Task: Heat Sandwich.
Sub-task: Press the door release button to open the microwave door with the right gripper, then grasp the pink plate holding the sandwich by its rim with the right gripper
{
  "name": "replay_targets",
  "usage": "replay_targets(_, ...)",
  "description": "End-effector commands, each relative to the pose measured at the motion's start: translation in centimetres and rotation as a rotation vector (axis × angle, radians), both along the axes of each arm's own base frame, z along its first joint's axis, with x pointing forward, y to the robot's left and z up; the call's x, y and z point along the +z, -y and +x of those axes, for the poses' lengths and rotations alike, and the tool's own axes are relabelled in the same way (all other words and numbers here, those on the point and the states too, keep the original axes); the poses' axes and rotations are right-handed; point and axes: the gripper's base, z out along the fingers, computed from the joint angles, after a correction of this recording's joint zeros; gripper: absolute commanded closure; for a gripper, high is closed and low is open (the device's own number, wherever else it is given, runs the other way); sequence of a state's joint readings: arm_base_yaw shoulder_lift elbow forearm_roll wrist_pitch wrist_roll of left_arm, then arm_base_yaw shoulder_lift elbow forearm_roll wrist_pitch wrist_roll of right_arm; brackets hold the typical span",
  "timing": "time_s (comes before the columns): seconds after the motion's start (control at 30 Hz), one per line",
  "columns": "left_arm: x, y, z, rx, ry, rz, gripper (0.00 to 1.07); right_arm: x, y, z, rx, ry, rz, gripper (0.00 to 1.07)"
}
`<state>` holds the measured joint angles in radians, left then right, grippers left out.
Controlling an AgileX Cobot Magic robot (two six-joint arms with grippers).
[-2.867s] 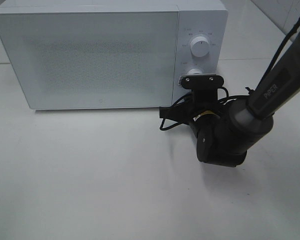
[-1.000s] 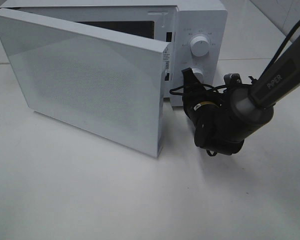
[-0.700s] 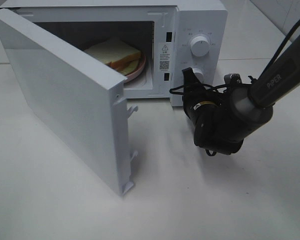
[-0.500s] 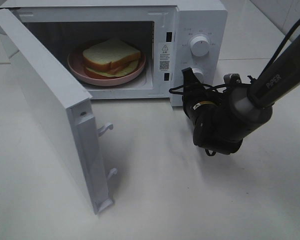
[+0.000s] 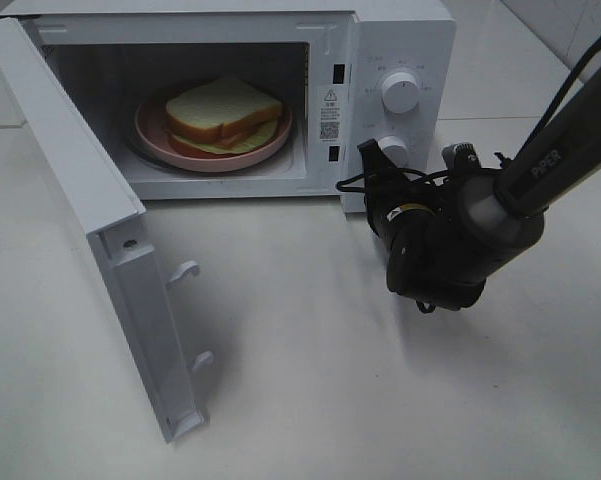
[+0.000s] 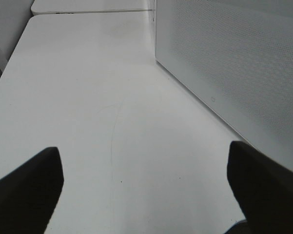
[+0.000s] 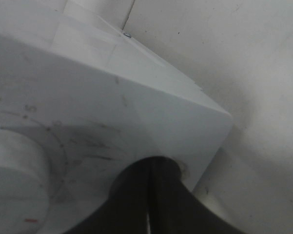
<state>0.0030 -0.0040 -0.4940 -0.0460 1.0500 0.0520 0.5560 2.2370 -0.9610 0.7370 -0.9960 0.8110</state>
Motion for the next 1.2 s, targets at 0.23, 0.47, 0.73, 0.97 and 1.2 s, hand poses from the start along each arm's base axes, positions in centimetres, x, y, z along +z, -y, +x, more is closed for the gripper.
replay_targets(0.23,0.0,0.0,-0.2,-0.001,0.028,-0.005,0.23,4.1,3.0,1.4,-0.062,0.349,-0.098,1.06)
replay_targets(0.47,0.0,0.0,-0.2,-0.001,0.028,-0.004,0.23,3.6,3.7,-0.1,-0.039,0.32,-0.129,1.06)
replay_targets(0.73,0.0,0.0,-0.2,-0.001,0.028,-0.004,0.23,3.8,4.8,-2.6,-0.003,0.281,-0.165,1.06)
replay_targets(0.97,0.0,0.0,-0.2,-0.001,0.028,-0.004,0.23,3.9,5.8,-4.7,0.011,0.24,-0.187,1.06)
replay_targets(1.2,0.0,0.0,-0.2,-0.001,0.028,-0.004,0.23,5.5,7.1,-7.2,0.028,0.23,-0.23,1.06)
